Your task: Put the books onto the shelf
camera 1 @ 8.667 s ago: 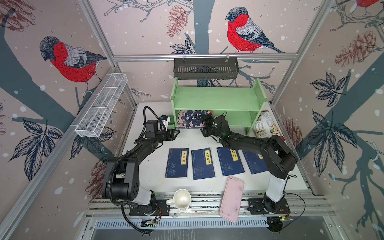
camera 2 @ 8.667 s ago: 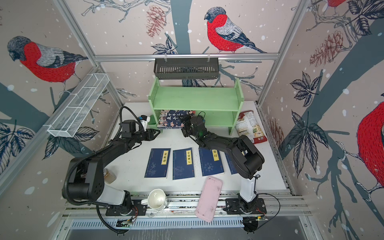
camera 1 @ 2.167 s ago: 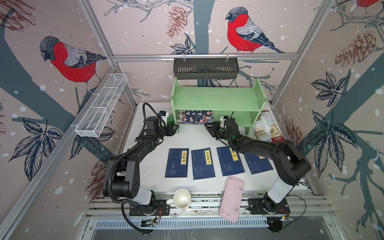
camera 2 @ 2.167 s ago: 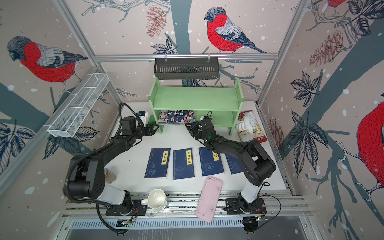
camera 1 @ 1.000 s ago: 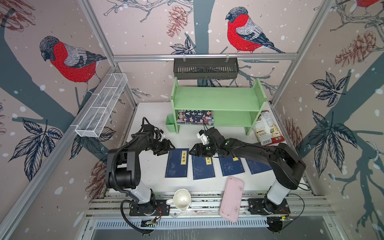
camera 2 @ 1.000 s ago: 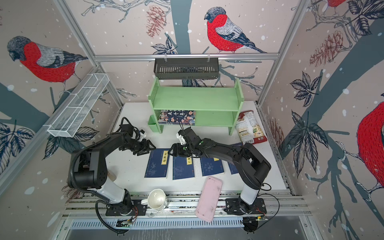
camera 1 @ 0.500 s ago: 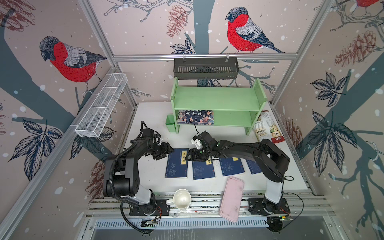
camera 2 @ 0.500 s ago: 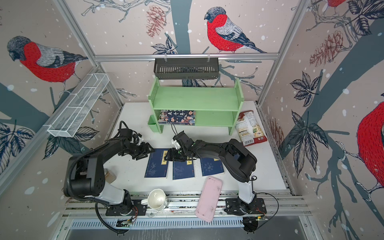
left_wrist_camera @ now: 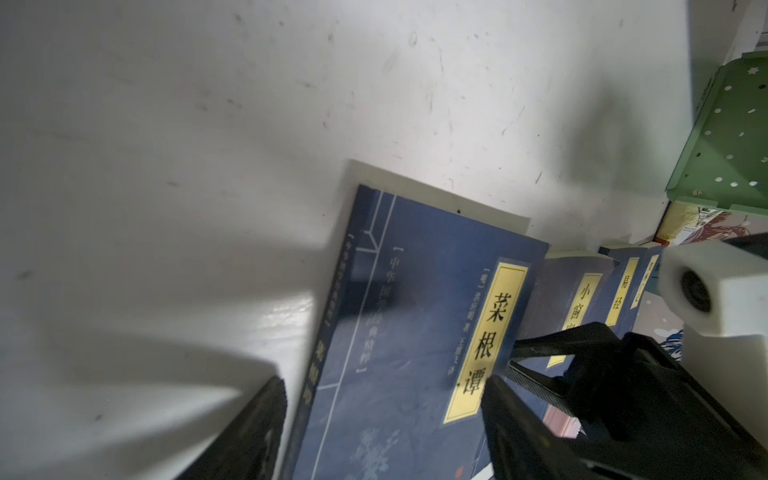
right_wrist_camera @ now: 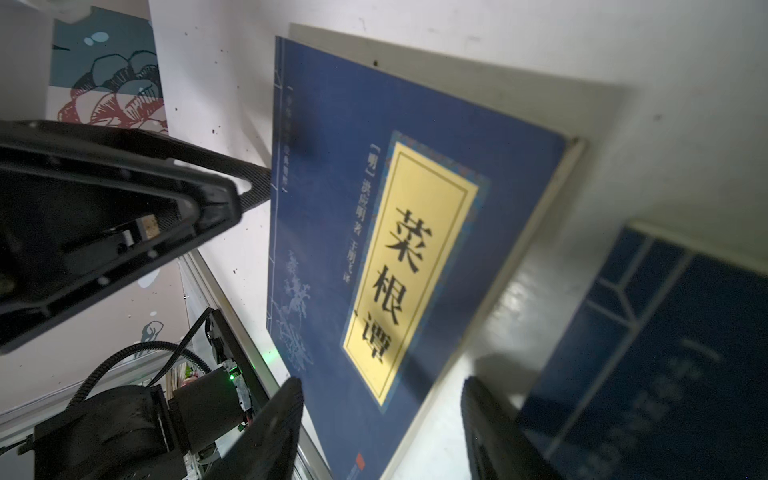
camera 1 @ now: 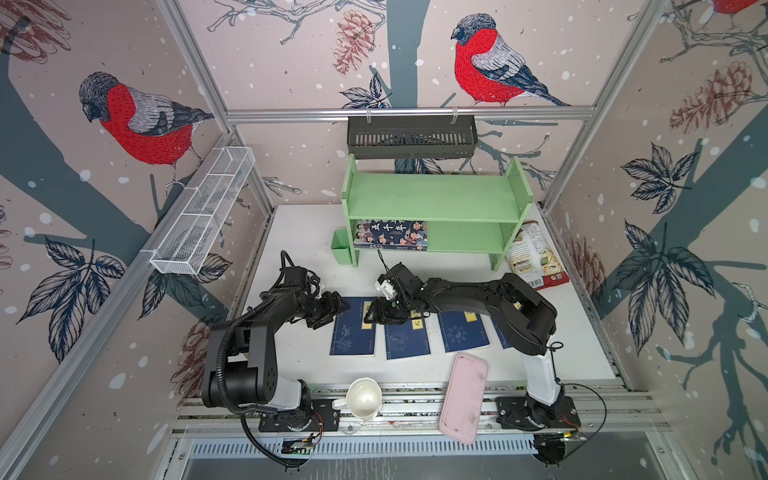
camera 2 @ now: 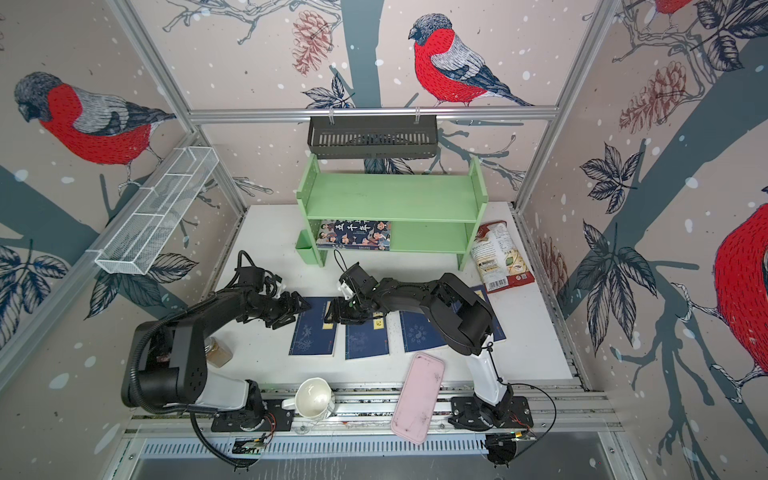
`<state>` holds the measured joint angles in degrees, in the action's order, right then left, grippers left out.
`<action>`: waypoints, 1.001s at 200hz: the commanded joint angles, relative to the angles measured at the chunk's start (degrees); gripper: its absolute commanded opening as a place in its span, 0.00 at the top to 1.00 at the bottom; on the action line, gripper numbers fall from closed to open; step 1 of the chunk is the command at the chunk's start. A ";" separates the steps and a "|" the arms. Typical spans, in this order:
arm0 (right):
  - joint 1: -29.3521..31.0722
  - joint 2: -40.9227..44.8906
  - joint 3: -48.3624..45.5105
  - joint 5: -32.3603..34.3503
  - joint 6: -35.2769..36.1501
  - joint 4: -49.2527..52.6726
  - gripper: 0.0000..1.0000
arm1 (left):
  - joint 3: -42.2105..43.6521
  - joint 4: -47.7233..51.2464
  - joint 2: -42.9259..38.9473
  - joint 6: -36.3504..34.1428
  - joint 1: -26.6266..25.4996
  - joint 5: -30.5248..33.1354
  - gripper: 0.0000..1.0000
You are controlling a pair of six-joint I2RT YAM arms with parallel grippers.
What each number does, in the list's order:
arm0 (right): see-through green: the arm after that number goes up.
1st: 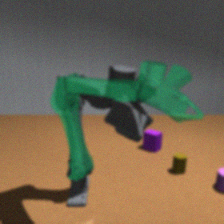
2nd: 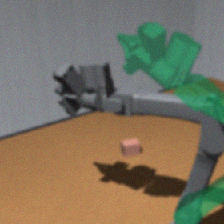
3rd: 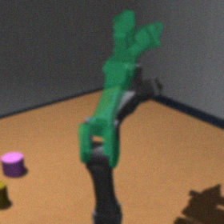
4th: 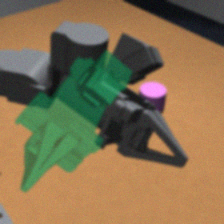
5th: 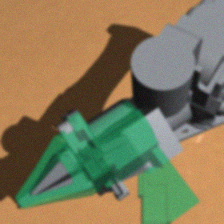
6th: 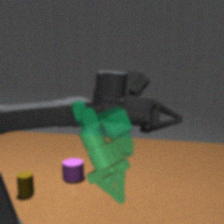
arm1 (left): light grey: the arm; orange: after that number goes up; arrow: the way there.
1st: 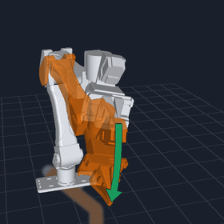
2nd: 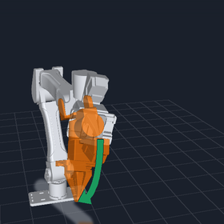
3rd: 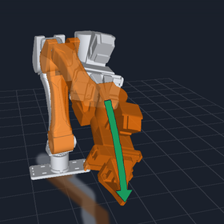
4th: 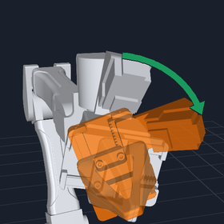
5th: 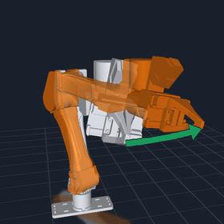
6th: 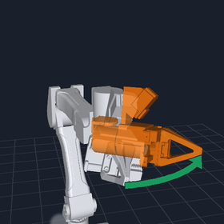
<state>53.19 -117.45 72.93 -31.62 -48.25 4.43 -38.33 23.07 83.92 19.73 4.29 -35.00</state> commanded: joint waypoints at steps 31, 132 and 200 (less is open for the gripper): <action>0.13 -1.46 0.98 -0.87 -1.09 -0.39 0.39 | 1.85 -1.81 4.05 1.11 0.01 -2.18 0.27; -1.11 1.40 -4.08 1.86 -6.41 -8.90 0.88 | 2.42 -3.68 3.41 1.00 0.01 -4.33 0.35; -0.80 5.04 -4.82 2.40 -4.96 -9.78 0.98 | 0.45 -2.25 -1.40 0.68 0.78 -3.48 0.33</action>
<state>52.18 -114.21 68.45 -30.52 -54.02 -3.44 -36.49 18.28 84.05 20.99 4.43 -39.18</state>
